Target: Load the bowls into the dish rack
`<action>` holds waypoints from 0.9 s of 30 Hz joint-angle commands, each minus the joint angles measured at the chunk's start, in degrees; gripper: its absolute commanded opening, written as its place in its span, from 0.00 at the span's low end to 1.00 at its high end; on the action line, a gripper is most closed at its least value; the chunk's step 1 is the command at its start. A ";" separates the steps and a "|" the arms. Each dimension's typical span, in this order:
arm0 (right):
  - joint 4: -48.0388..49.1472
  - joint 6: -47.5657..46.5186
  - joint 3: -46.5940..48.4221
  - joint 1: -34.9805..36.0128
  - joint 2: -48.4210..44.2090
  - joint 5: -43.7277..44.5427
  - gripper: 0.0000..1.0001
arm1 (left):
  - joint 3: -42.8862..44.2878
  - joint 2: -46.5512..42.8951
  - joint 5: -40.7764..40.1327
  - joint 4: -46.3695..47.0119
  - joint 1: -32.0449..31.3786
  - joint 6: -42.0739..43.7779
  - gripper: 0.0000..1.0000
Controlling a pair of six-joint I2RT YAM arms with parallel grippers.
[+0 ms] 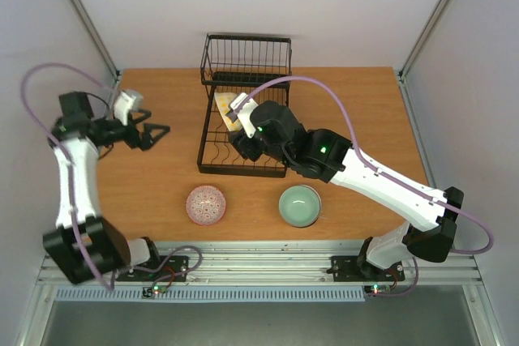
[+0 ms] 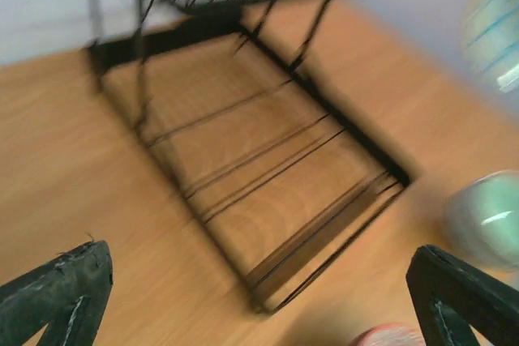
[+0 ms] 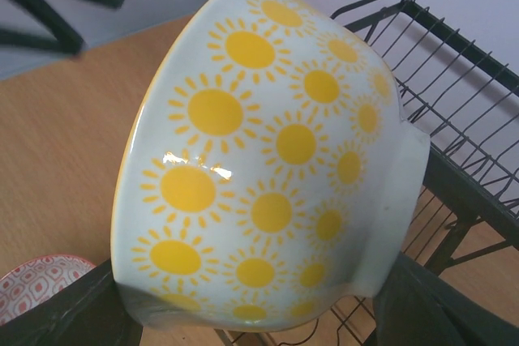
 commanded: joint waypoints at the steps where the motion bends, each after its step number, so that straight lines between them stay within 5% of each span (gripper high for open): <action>1: 0.65 -1.65 2.78 -0.06 -1.22 -0.77 0.01 | -19.76 -14.91 -44.37 52.45 -6.66 -35.83 0.99; 6: -0.61 -3.22 2.00 -0.06 0.26 -0.35 0.01 | -18.29 -9.66 -39.48 48.78 -6.93 -43.23 0.99; 13: -3.67 -5.08 -0.94 -0.06 6.40 4.25 0.01 | -31.17 -2.03 -37.55 65.53 -9.31 -57.97 0.99; 20: -5.81 -7.69 2.52 -1.73 17.33 13.91 0.01 | -35.81 -1.65 -47.79 69.06 -12.87 -53.90 0.99; 27: -12.05 -7.32 13.65 -7.10 29.48 17.06 0.01 | -40.88 -4.97 -49.77 73.97 -13.46 -51.71 1.00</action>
